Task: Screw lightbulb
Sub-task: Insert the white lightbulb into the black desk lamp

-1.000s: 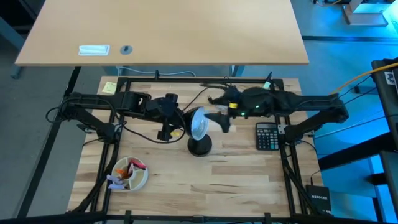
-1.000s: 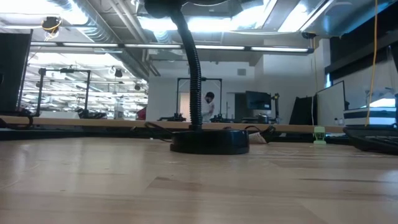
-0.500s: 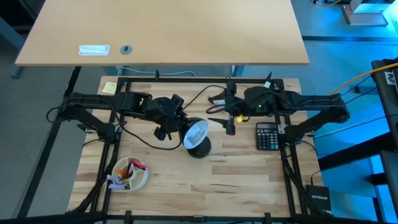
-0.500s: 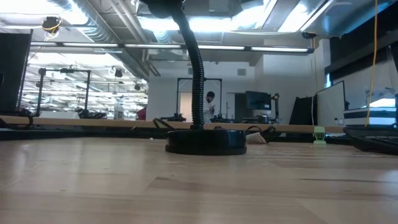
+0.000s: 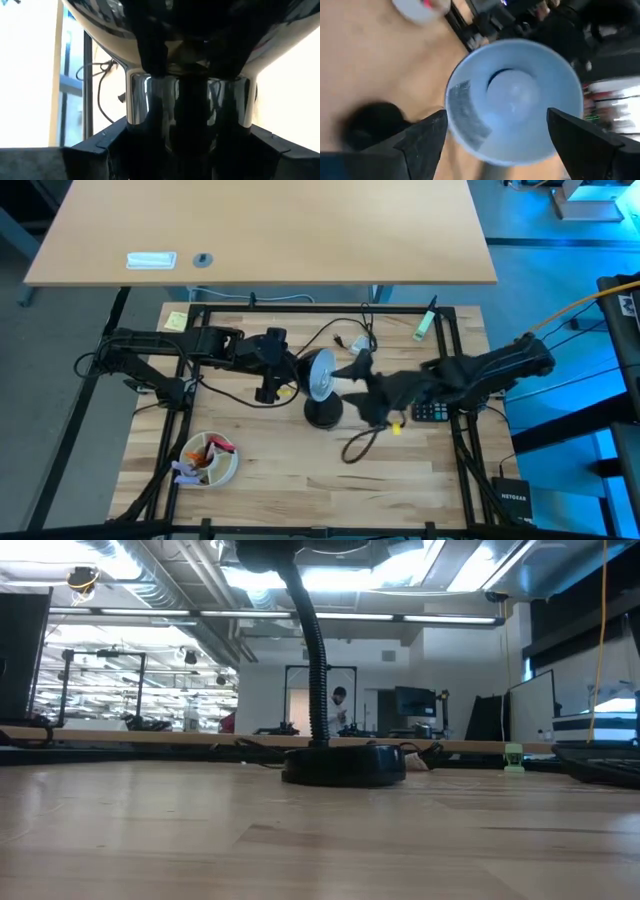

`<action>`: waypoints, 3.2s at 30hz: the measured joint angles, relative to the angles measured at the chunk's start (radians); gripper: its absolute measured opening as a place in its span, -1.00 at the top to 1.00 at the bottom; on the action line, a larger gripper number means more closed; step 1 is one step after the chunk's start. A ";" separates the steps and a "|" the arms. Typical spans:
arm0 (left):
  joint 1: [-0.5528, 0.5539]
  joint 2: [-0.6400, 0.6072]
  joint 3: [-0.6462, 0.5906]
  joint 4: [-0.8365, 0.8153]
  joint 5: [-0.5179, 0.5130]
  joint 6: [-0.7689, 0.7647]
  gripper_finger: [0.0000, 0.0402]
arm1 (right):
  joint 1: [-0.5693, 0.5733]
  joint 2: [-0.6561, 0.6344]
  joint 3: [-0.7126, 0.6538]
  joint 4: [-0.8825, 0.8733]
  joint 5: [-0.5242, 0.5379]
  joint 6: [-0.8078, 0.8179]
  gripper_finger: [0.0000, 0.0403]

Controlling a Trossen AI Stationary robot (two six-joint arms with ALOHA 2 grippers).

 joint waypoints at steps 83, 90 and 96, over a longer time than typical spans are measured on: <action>-0.046 -0.003 0.006 -0.046 -0.012 -0.091 -0.24 | -0.211 0.230 0.002 0.271 -0.200 2.019 -0.28; -0.046 -0.002 0.007 -0.034 -0.012 -0.092 -0.24 | -0.211 0.203 0.000 0.262 -0.189 1.844 -0.38; -0.045 0.002 0.009 -0.006 -0.007 -0.110 -0.24 | -0.211 0.191 -0.003 0.248 -0.188 1.703 -0.69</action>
